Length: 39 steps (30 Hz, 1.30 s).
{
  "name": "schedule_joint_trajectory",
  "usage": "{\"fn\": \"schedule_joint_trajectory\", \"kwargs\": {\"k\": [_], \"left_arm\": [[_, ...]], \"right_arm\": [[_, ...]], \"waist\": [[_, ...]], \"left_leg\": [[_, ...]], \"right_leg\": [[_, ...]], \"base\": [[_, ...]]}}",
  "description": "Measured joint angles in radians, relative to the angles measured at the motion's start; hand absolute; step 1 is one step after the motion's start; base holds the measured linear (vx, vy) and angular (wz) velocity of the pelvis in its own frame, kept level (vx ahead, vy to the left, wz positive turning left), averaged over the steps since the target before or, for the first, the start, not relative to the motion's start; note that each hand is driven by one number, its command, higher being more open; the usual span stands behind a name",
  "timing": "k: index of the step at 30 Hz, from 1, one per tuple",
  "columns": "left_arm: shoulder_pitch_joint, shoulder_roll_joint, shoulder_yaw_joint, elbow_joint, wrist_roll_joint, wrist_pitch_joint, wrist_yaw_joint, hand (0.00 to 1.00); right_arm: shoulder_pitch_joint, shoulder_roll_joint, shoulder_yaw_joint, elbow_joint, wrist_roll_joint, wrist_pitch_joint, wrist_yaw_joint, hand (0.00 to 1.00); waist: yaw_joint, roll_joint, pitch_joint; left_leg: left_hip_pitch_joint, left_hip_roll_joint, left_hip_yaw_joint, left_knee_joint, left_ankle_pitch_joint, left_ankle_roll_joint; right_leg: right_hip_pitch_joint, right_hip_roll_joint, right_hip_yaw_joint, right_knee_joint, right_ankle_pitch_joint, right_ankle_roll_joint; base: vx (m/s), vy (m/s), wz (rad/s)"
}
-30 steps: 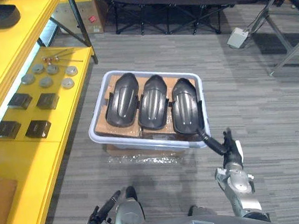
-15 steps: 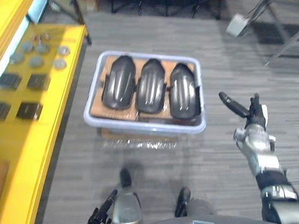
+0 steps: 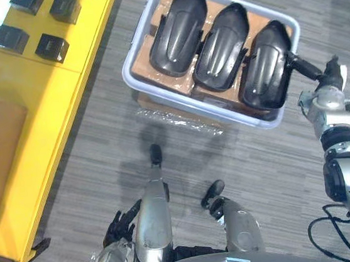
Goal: Walk over and take three plastic housings, then place them on the shelf
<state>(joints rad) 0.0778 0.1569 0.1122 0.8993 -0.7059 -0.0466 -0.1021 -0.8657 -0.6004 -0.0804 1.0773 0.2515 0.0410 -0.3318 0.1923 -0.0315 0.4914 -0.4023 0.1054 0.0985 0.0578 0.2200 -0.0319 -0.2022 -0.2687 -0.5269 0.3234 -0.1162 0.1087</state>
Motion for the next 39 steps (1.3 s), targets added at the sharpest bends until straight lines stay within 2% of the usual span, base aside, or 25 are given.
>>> {"fn": "schedule_joint_trajectory", "kwargs": {"k": [3, 5, 10, 11, 13, 14, 17, 19, 22, 25, 28, 33, 36, 39], "left_arm": [[-0.012, 0.0, -0.031, 0.0, -0.024, 0.001, -0.012, 1.0], [-0.027, -0.003, -0.063, 0.005, -0.039, 0.003, -0.013, 1.0], [-0.033, -0.008, -0.103, 0.007, -0.065, 0.001, -0.033, 1.0], [-0.034, -0.015, -0.108, 0.008, -0.078, 0.001, -0.036, 1.0], [-0.037, -0.03, -0.118, 0.016, -0.08, -0.001, -0.041, 1.0], [-0.038, -0.037, -0.141, 0.016, -0.087, -0.007, -0.052, 1.0], [-0.039, -0.047, -0.159, 0.019, -0.107, -0.018, -0.073, 1.0], [-0.041, -0.048, -0.176, 0.023, -0.108, -0.02, -0.081, 1.0], [-0.042, -0.051, -0.176, 0.041, -0.108, -0.021, -0.095, 1.0], [-0.041, -0.051, -0.173, 0.054, -0.115, -0.022, -0.107, 1.0], [-0.044, -0.051, -0.173, 0.047, -0.16, -0.023, -0.126, 1.0], [-0.054, -0.051, -0.163, 0.024, -0.165, -0.017, -0.136, 1.0], [-0.047, -0.046, -0.14, -0.001, -0.165, -0.014, -0.133, 1.0], [-0.042, -0.025, -0.113, -0.034, -0.165, -0.006, -0.118, 1.0]], "right_arm": [[-0.017, -0.02, 0.035, 0.048, -0.004, 0.037, 0.004, 1.0], [-0.022, -0.057, 0.041, 0.073, -0.005, 0.069, 0.013, 1.0], [-0.067, -0.13, 0.053, 0.129, -0.009, 0.129, 0.016, 1.0], [-0.077, -0.143, 0.053, 0.136, -0.009, 0.147, 0.015, 0.0], [-0.095, -0.159, 0.054, 0.147, -0.01, 0.166, 0.014, 0.0], [-0.102, -0.178, 0.058, 0.147, -0.01, 0.18, 0.014, 0.0], [-0.148, -0.211, 0.078, 0.143, -0.012, 0.187, 0.015, 0.0], [-0.174, -0.235, 0.094, 0.141, -0.047, 0.188, 0.013, 0.0], [-0.177, -0.265, 0.102, 0.148, -0.078, 0.215, -0.026, 0.0], [-0.172, -0.279, 0.109, 0.158, -0.141, 0.221, -0.03, 0.0], [-0.171, -0.295, 0.182, 0.153, -0.289, 0.197, -0.028, 0.0], [-0.16, -0.269, 0.249, 0.102, -0.378, 0.174, -0.001, 0.0], [-0.117, -0.229, 0.251, 0.081, -0.413, 0.169, 0.021, 0.0], [-0.069, -0.183, 0.251, 0.039, -0.442, 0.168, 0.029, 0.0]], "waist": [[0.006, 0.018, 0.01], [0.026, 0.038, 0.02], [0.027, 0.079, 0.03], [0.028, 0.091, 0.034], [0.028, 0.111, 0.037], [0.031, 0.132, 0.034], [0.035, 0.16, 0.036], [0.039, 0.175, 0.034], [0.054, 0.177, 0.034], [0.051, 0.177, 0.034], [0.044, 0.177, 0.034], [0.045, 0.173, 0.035], [0.046, 0.146, 0.035], [0.045, 0.099, 0.034]], "left_leg": [[-0.026, -0.01, -0.013, 0.012, 0.003, 0.003], [-0.036, -0.014, -0.014, 0.017, 0.004, 0.004], [-0.073, -0.03, -0.027, 0.029, 0.012, 0.009], [-0.08, -0.032, -0.03, 0.035, 0.012, 0.008], [-0.086, -0.042, -0.038, 0.042, 0.012, 0.008], [-0.099, -0.048, -0.044, 0.045, 0.015, 0.008], [-0.122, -0.062, -0.067, 0.044, 0.022, 0.001], [-0.133, -0.065, -0.079, 0.045, 0.024, 0.002], [-0.146, -0.068, -0.095, 0.057, 0.027, -0.003], [-0.148, -0.065, -0.099, 0.067, 0.029, -0.006], [-0.145, -0.058, -0.1, 0.079, 0.027, -0.009], [-0.115, -0.033, -0.111, 0.079, 0.031, -0.02], [-0.078, -0.021, -0.115, 0.076, 0.031, -0.022], [-0.043, -0.005, -0.109, 0.05, 0.027, -0.029]], "right_leg": [[-0.028, -0.018, -0.006, 0.043, -0.017, 0.003], [-0.044, -0.028, -0.004, 0.067, -0.028, 0.0], [-0.101, -0.063, -0.004, 0.153, -0.069, 0.001], [-0.111, -0.07, -0.004, 0.17, -0.077, -0.001], [-0.124, -0.087, -0.004, 0.205, -0.096, -0.002], [-0.14, -0.099, -0.005, 0.231, -0.11, -0.004], [-0.18, -0.117, -0.003, 0.277, -0.133, -0.006], [-0.19, -0.126, -0.012, 0.301, -0.147, -0.012], [-0.2, -0.134, -0.02, 0.334, -0.171, -0.016], [-0.201, -0.133, -0.02, 0.348, -0.18, -0.022], [-0.197, -0.123, -0.018, 0.354, -0.185, -0.029], [-0.152, -0.091, -0.034, 0.334, -0.188, -0.035], [-0.099, -0.071, -0.048, 0.307, -0.188, -0.035], [-0.062, -0.044, -0.053, 0.268, -0.183, -0.033]], "base": [[-0.02, -0.031, 0.14], [-0.02, -0.024, 0.05], [-0.02, -0.041, 0.09], [-0.01, -0.049, 0.1], [-0.01, -0.052, 0.15], [-0.02, -0.068, 0.16], [-0.02, -0.058, 0.1], [-0.03, -0.088, 0.16], [-0.02, -0.101, 0.14], [0.0, -0.09, 0.03], [0.0, -0.066, -0.06], [0.0, -0.089, -0.01], [0.03, -0.084, 0.04], [0.03, -0.065, -0.06]]}}
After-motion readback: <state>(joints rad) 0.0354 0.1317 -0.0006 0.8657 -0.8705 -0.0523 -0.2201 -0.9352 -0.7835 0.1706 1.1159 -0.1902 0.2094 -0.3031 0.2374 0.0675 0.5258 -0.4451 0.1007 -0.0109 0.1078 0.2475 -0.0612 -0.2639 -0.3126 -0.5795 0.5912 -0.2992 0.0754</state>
